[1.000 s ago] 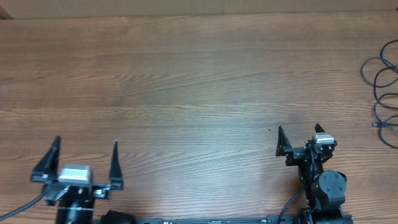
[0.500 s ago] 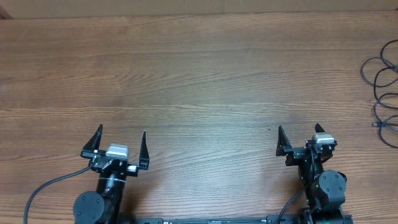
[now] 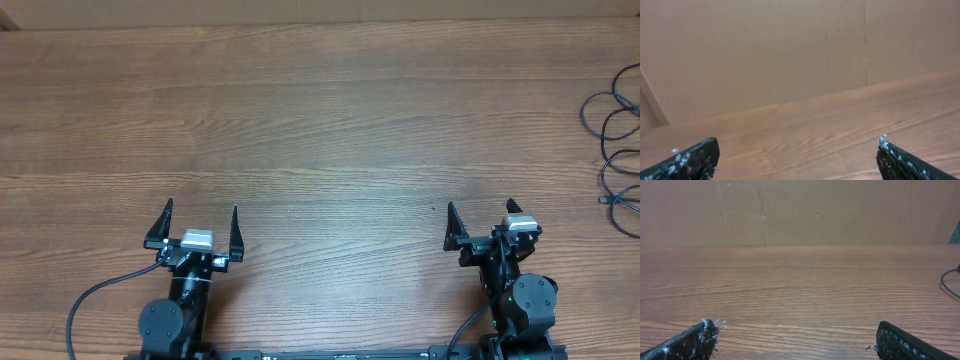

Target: Untangle cables

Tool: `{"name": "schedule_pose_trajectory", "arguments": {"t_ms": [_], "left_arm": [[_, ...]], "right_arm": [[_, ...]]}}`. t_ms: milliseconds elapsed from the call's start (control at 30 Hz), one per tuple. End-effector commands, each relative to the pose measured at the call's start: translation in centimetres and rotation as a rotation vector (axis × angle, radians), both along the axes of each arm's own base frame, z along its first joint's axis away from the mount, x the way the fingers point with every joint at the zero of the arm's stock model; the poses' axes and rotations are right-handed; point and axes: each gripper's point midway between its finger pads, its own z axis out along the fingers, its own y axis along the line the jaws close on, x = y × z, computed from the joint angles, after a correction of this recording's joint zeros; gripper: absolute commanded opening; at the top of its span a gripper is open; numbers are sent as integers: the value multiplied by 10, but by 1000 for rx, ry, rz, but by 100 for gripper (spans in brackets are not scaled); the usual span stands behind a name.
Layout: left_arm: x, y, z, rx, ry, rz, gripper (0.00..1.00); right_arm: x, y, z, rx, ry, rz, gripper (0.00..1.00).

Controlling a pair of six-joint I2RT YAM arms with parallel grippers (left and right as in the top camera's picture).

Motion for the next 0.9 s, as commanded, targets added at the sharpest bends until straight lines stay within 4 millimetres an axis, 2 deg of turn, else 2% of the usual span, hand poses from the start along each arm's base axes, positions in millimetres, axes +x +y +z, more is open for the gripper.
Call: {"name": "schedule_pose_trajectory", "arguments": {"t_ms": [0,167,367,867], "left_arm": [[3,2,-23,6,47,8,100],[3,18,-44,15,134,73,100],[3,28,-44,30,131,112,100],[3,28,-43,27,130,110,100]], "right_arm": [[0,3,0,5,-3,11,100],[0,3,0,5,-3,11,100],[0,3,0,5,-3,11,100],[0,3,0,5,-3,11,100]]}}
